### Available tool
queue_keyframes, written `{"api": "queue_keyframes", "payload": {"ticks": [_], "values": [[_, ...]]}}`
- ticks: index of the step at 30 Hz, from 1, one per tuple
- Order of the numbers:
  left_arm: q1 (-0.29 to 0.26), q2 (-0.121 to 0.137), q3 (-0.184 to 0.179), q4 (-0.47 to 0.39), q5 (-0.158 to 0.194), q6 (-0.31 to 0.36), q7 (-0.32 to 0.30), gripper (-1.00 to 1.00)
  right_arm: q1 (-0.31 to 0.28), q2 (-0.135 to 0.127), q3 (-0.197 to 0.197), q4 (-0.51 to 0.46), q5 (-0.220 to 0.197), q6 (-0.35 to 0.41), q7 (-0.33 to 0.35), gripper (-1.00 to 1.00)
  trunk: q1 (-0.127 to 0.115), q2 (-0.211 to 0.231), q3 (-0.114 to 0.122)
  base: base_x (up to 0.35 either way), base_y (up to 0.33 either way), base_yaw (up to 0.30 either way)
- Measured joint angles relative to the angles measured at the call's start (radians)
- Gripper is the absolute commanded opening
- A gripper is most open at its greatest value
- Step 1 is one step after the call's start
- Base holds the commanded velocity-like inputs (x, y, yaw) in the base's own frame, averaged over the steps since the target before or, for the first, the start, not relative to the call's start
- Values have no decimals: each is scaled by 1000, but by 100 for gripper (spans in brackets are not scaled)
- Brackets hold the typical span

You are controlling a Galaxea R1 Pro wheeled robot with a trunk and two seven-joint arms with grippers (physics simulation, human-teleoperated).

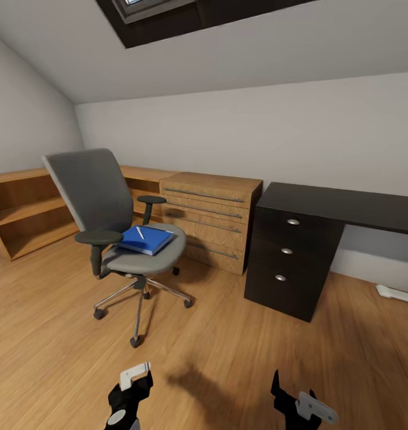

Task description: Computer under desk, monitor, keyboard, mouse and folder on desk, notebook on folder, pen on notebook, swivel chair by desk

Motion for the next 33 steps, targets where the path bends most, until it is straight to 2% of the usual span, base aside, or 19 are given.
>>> {"api": "queue_keyframes", "payload": {"ticks": [10, 24, 33], "values": [[0, -5, 0, 11, 0, -34, 0, 100, 0, 0, 0, 1, 1, 0, 0, 100, 0, 0, 7, 0, 9, -230], [0, -8, -1, 32, 1, -56, -1, 100, 0, 0, 0, 3, 4, 0, 0, 100, 0, 0, 17, -9, 165, -231], [0, -13, -1, 33, 0, -55, -2, 100, 0, 0, 1, 4, 5, 1, 0, 100, 0, 0, 20, -248, -167, -85]]}}
